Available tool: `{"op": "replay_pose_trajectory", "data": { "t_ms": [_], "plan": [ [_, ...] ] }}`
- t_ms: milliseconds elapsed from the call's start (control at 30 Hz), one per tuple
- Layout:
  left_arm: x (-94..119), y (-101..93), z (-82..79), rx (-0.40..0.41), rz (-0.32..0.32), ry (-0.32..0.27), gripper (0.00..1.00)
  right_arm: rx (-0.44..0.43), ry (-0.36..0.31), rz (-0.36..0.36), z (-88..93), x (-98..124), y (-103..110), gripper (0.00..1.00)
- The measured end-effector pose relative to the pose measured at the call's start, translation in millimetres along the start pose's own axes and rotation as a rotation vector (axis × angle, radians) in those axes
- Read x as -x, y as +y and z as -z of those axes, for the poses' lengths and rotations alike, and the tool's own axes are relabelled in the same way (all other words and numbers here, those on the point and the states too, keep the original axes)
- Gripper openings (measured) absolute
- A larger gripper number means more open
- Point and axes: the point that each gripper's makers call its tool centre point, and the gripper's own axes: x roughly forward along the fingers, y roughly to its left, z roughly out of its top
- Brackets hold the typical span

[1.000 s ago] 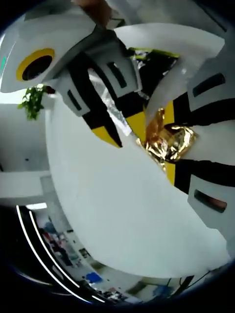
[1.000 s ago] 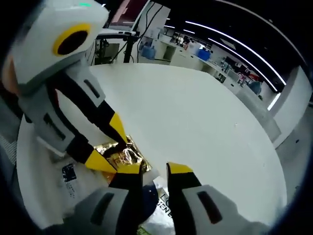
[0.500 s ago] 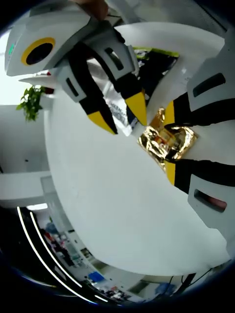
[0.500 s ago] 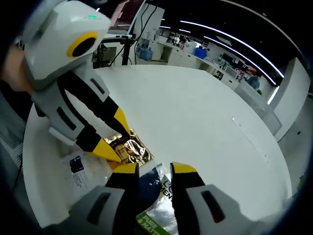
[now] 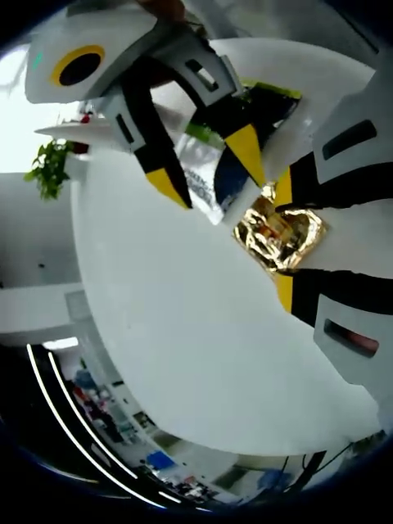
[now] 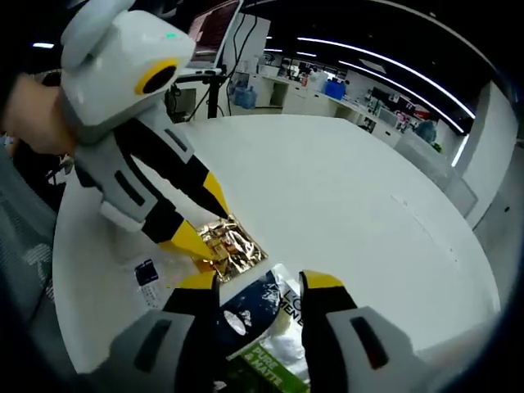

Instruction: Arrange the skincare products in the storage area until every visible bottle or jar stands upright without overlapping.

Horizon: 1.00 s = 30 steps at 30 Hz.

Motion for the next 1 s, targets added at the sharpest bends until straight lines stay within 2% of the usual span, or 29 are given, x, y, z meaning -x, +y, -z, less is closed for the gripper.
{"op": "replay_pose_trajectory", "data": {
  "t_ms": [400, 767, 1000],
  "plan": [
    [17.1, -11.6, 9.9, 0.023, 0.0, 0.017, 0.34, -0.078, -0.038, -0.04, 6.9, 25.1, 16.0, 0.6],
    [37.1, -22.5, 16.9, 0.058, -0.001, 0.014, 0.39, -0.149, -0.031, -0.067, 26.5, 59.7, 35.3, 0.75],
    [47.9, -33.1, 23.3, 0.09, 0.014, 0.012, 0.47, -0.215, -0.013, -0.083, 42.1, 83.8, 47.0, 0.88]
  ]
}}
